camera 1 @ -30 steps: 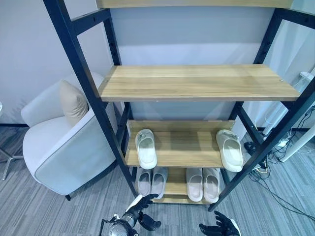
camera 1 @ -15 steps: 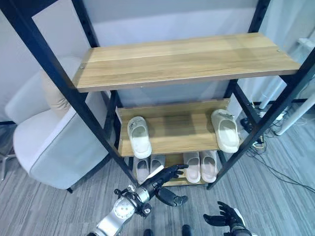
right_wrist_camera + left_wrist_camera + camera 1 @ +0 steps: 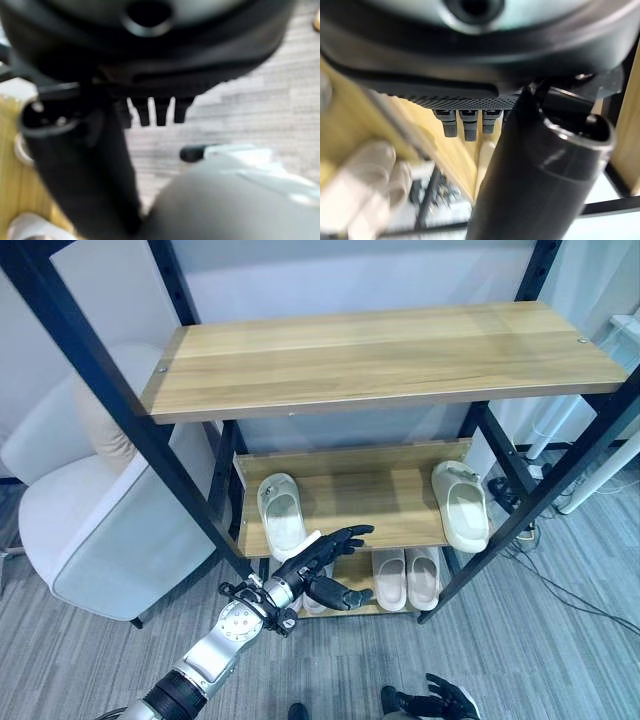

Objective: Arrange the slippers neatly on the shoe rack.

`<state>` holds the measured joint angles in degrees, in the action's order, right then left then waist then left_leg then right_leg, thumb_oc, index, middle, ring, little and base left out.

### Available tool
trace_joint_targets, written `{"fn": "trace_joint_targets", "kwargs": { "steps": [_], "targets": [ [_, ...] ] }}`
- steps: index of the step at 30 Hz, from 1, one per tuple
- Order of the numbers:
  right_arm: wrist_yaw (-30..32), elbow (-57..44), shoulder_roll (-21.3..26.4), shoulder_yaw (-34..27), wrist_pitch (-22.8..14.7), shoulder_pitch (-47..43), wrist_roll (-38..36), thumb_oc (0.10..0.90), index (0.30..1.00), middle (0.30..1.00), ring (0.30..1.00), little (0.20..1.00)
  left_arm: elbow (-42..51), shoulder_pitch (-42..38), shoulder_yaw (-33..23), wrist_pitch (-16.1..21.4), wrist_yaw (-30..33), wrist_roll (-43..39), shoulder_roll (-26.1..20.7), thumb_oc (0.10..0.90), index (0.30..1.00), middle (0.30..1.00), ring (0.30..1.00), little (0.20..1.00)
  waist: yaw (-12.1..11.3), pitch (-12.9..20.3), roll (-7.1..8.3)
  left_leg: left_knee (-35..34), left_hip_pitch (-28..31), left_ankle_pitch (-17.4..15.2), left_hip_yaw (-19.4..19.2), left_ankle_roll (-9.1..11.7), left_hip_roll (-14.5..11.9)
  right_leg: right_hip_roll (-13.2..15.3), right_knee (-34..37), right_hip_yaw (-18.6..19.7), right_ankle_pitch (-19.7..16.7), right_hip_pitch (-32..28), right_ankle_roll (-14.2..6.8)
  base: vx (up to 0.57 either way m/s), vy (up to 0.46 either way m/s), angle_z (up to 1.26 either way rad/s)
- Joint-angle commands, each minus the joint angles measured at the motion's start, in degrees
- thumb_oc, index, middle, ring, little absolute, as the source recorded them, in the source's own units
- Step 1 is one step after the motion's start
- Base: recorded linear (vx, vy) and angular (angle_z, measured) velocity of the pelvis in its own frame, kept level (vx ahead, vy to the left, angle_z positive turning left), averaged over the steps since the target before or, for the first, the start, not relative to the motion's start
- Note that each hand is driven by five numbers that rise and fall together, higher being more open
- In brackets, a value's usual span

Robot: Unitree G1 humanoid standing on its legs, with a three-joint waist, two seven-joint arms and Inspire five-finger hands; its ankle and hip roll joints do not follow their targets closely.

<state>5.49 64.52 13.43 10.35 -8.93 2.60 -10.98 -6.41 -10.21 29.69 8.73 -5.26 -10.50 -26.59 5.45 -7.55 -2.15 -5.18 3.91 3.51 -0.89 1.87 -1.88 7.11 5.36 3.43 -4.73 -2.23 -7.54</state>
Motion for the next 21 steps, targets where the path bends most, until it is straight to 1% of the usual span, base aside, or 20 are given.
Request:
{"fn": "trace_joint_targets", "kwargs": {
  "steps": [1, 2, 4, 5, 6, 7, 9, 10, 11, 12, 13, 14, 15, 16, 17, 18, 19, 20, 21],
  "targets": [
    [0.5, -1.3, 1.2, 2.3, -2.2, 1.5, 1.8, 0.800, 0.900, 0.900, 0.900, 0.900, 3.8, -6.5, -5.0, 9.6, 7.2, 3.7, 3.4, 0.800, 0.900, 0.900, 0.900, 0.900, -0.4, 5.3, 1.55, 2.1, -0.8, -8.0, -0.3, -2.4, 3.7, -0.1, -3.1, 1.1, 5.9, 1.8, -1.0, 0.07, -0.135, 0.06],
    [0.5, -1.3, 1.2, 2.3, -2.2, 1.5, 1.8, 0.800, 0.900, 0.900, 0.900, 0.900, 3.8, -6.5, -5.0, 9.6, 7.2, 3.7, 3.4, 0.800, 0.900, 0.900, 0.900, 0.900, -0.4, 5.2, 1.54, 2.0, -0.7, -8.0, -0.2, -2.4, 3.7, -0.1, -3.0, 1.0, 5.9, 1.7, -1.0, 0.08, -0.170, 0.03],
    [0.7, -0.8, 1.4, 2.2, -2.5, 2.5, 1.5, 0.800, 0.900, 0.900, 0.900, 0.900, 2.7, -9.2, -5.9, 10.2, 11.6, 10.5, 2.7, 0.800, 0.900, 0.900, 0.900, 0.900, -0.1, 5.9, 1.56, 0.2, -0.3, -6.8, 0.6, -1.6, 3.0, -1.0, -1.9, 0.0, 6.4, 0.6, -0.3, 0.04, -0.130, 0.00],
    [0.7, -0.8, 1.4, 2.2, -2.5, 2.4, 1.5, 0.800, 0.900, 0.900, 0.900, 0.900, 2.6, -9.3, -5.9, 10.2, 11.6, 10.5, 2.8, 0.800, 0.900, 0.900, 0.900, 0.900, 0.0, 5.8, 1.56, 0.2, -0.3, -6.8, 0.7, -1.6, 3.0, -1.0, -1.9, -0.1, 6.4, 0.5, -0.3, 0.01, -0.105, 0.14],
    [0.9, -0.6, 1.5, 2.0, -2.7, 3.0, 1.0, 0.800, 0.900, 0.900, 0.900, 0.900, 2.2, -11.3, -6.2, 10.3, 14.4, 14.8, 2.0, 0.800, 0.900, 0.900, 0.900, 0.900, 0.4, 6.0, 1.53, 0.2, -0.7, -6.5, 1.1, -1.2, 2.6, -1.5, -1.4, -0.8, 6.7, 0.1, 0.0, 0.01, -0.092, 0.28],
    [1.1, -0.2, 1.6, 2.0, -2.9, 3.4, 0.9, 0.800, 0.900, 0.900, 0.900, 0.900, 1.7, -12.2, -6.4, 10.4, 15.8, 17.2, 1.6, 0.800, 0.900, 0.900, 0.900, 0.900, 0.6, 6.1, 1.52, 0.2, -0.8, -6.4, 1.4, -1.0, 2.5, -1.7, -1.2, -1.1, 6.8, 0.0, 0.2, 0.02, -0.119, 0.32],
    [1.3, 0.3, 1.7, 2.0, -3.1, 3.8, 1.0, 0.800, 0.900, 0.900, 0.900, 0.900, 1.5, -13.0, -7.0, 10.2, 17.4, 21.0, 0.7, 0.800, 0.900, 0.900, 0.900, 0.900, 0.9, 6.2, 1.50, 0.2, -1.0, -6.1, 1.5, -0.6, 2.2, -2.0, -1.0, -1.8, 6.9, -0.1, 0.4, 0.02, -0.062, 0.17],
    [1.3, 0.3, 1.7, 2.0, -3.1, 3.8, 1.0, 0.800, 0.900, 0.900, 0.900, 0.900, 1.5, -13.0, -7.0, 10.2, 17.5, 21.0, 0.7, 0.800, 0.900, 0.900, 0.900, 0.900, 1.0, 6.2, 1.50, 0.2, -1.0, -6.1, 1.6, -0.6, 2.2, -2.0, -1.0, -1.8, 6.9, -0.1, 0.4, 0.01, -0.062, 0.15],
    [1.6, 0.7, 1.8, 1.8, -3.3, 4.4, 1.2, 0.800, 0.900, 0.900, 0.900, 0.900, 0.8, -14.1, -7.7, 9.9, 19.0, 25.5, -0.5, 0.800, 0.900, 0.900, 0.900, 0.900, 1.3, 6.2, 1.45, 0.2, -1.4, -6.0, 1.5, -0.3, 2.0, -2.3, -0.8, -2.4, 7.0, -0.2, 0.4, 0.01, -0.042, 0.13],
    [1.6, 0.7, 1.8, 1.8, -3.3, 4.4, 1.2, 0.800, 0.900, 0.900, 0.900, 0.900, 0.8, -14.1, -7.7, 9.9, 19.0, 25.6, -0.5, 0.800, 0.900, 0.900, 0.900, 0.900, 1.3, 6.2, 1.45, 0.2, -1.4, -6.0, 1.6, -0.3, 2.0, -2.3, -0.8, -2.4, 7.0, -0.1, 0.4, 0.01, -0.076, 0.10],
    [1.8, 0.7, 1.9, 1.7, -3.7, 4.8, 0.8, 0.800, 0.900, 0.900, 0.900, 0.900, -1.2, -16.0, -7.2, 9.2, 21.8, 30.3, -1.7, 0.800, 0.900, 0.900, 0.900, 0.900, 1.7, 6.2, 1.36, 0.2, -1.8, -5.9, 1.5, 0.0, 1.8, -2.5, -0.7, -2.7, 7.1, -0.1, 0.4, 0.01, -0.035, 0.04],
    [1.8, 0.7, 1.9, 1.7, -3.7, 4.8, 0.8, 0.800, 0.900, 0.900, 0.900, 0.900, -1.3, -16.1, -7.1, 9.3, 21.9, 30.4, -1.7, 0.800, 0.900, 0.900, 0.900, 0.900, 1.7, 6.2, 1.37, 0.2, -1.9, -5.9, 1.5, 0.0, 1.8, -2.4, -0.7, -2.7, 7.1, 0.0, 0.4, 0.01, -0.062, 0.08],
    [2.0, 0.8, 2.1, 2.0, -3.8, 5.2, 0.7, 0.800, 0.900, 0.900, 0.900, 0.900, -5.7, -17.6, -6.6, 8.1, 23.0, 31.1, -1.3, 0.800, 0.900, 0.900, 0.900, 0.900, 2.2, 6.3, 1.15, 0.2, -2.1, -5.6, 1.4, 0.2, 1.6, -2.6, -0.5, -2.9, 7.2, -0.1, 0.6, 0.01, -0.028, 0.09],
    [2.0, 0.8, 2.1, 2.0, -3.8, 5.2, 0.6, 0.800, 0.900, 0.900, 0.900, 0.900, -5.8, -17.7, -6.6, 8.1, 23.0, 31.1, -1.3, 0.800, 0.900, 0.900, 0.900, 0.900, 2.2, 6.3, 1.14, 0.2, -2.1, -5.6, 1.4, 0.2, 1.6, -2.6, -0.5, -3.0, 7.2, -0.1, 0.6, 0.02, -0.066, 0.09],
    [2.3, 0.8, 2.3, 2.1, -4.0, 5.0, 0.7, 0.800, 0.900, 0.900, 0.900, 0.900, -10.1, -19.9, -6.0, 6.5, 24.9, 33.0, -1.2, 0.800, 0.900, 0.900, 0.900, 0.900, 2.6, 6.2, 0.86, 0.2, -2.4, -5.5, 1.3, 0.5, 1.5, -2.7, -0.4, -3.1, 7.2, 0.0, 0.6, 0.01, -0.039, 0.04],
    [2.3, 0.9, 2.3, 2.1, -4.0, 5.0, 0.7, 0.800, 0.900, 0.900, 0.900, 0.900, -10.2, -19.9, -6.0, 6.5, 25.0, 33.0, -1.2, 0.800, 0.900, 0.900, 0.900, 0.900, 2.6, 6.2, 0.85, 0.2, -2.4, -5.5, 1.3, 0.5, 1.5, -2.7, -0.4, -3.2, 7.2, 0.1, 0.6, 0.05, -0.053, 0.01],
    [3.0, 1.5, 2.7, 1.4, -4.1, 4.5, 0.2, 0.800, 0.900, 0.900, 0.900, 0.900, -12.9, -22.2, -5.3, 4.9, 27.0, 36.0, -1.6, 0.800, 0.900, 0.900, 0.900, 0.900, 3.1, 6.1, 0.41, 0.2, -2.5, -5.9, 1.2, 0.6, 1.5, -2.7, -0.4, -3.4, 7.7, 0.1, 0.5, 0.03, -0.020, -0.02],
    [3.3, 1.7, 2.9, 1.0, -4.3, 4.4, -0.3, 0.800, 0.900, 0.900, 0.900, 0.900, -13.7, -23.4, -4.8, 4.2, 28.1, 37.9, -1.8, 0.800, 0.900, 0.900, 0.900, 0.900, 3.4, 6.1, 0.15, 0.2, -2.7, -5.9, 1.3, 0.6, 1.5, -2.6, -0.4, -3.4, 7.6, 0.4, 0.4, 0.00, 0.000, 0.00],
    [3.3, 1.7, 2.9, 0.9, -4.3, 4.3, -0.4, 0.800, 0.900, 0.900, 0.900, 0.900, -13.8, -23.6, -4.7, 4.2, 28.3, 38.0, -1.8, 0.800, 0.900, 0.900, 0.900, 0.900, 3.4, 6.0, 0.17, 0.2, -3.0, -5.3, 1.3, 0.6, 1.5, -2.6, -0.4, -3.4, 7.1, 0.7, 0.4, 0.02, -0.001, 0.06]
  ]
}}
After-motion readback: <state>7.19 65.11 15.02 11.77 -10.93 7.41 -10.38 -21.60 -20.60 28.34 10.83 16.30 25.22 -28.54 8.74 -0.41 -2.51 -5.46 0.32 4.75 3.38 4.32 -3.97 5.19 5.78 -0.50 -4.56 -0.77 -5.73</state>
